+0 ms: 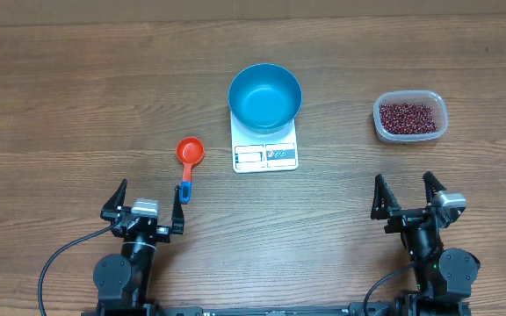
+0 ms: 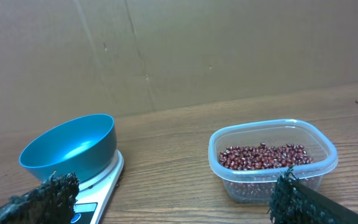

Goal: Scoop item into bowl and weigh 150g on scale

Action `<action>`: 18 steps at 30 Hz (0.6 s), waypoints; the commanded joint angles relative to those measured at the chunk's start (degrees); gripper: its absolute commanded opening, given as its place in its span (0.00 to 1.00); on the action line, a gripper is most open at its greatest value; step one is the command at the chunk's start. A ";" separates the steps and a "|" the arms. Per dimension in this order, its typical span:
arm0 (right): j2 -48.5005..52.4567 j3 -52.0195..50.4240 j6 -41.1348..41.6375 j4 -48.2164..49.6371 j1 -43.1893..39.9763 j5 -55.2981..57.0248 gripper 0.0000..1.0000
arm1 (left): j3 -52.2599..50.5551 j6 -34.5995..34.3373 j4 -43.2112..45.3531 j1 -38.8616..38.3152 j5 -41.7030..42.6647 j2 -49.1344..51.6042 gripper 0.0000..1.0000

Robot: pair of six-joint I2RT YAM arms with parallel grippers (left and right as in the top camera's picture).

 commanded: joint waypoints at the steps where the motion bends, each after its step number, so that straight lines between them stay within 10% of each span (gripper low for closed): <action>1: -0.50 -0.61 -0.17 0.35 0.37 0.57 1.00 | -0.24 0.00 0.00 0.35 0.98 -0.52 1.00; 18: -0.50 -0.61 -0.17 0.35 0.37 0.57 1.00 | -0.24 -0.42 -0.02 0.35 1.01 -0.52 1.00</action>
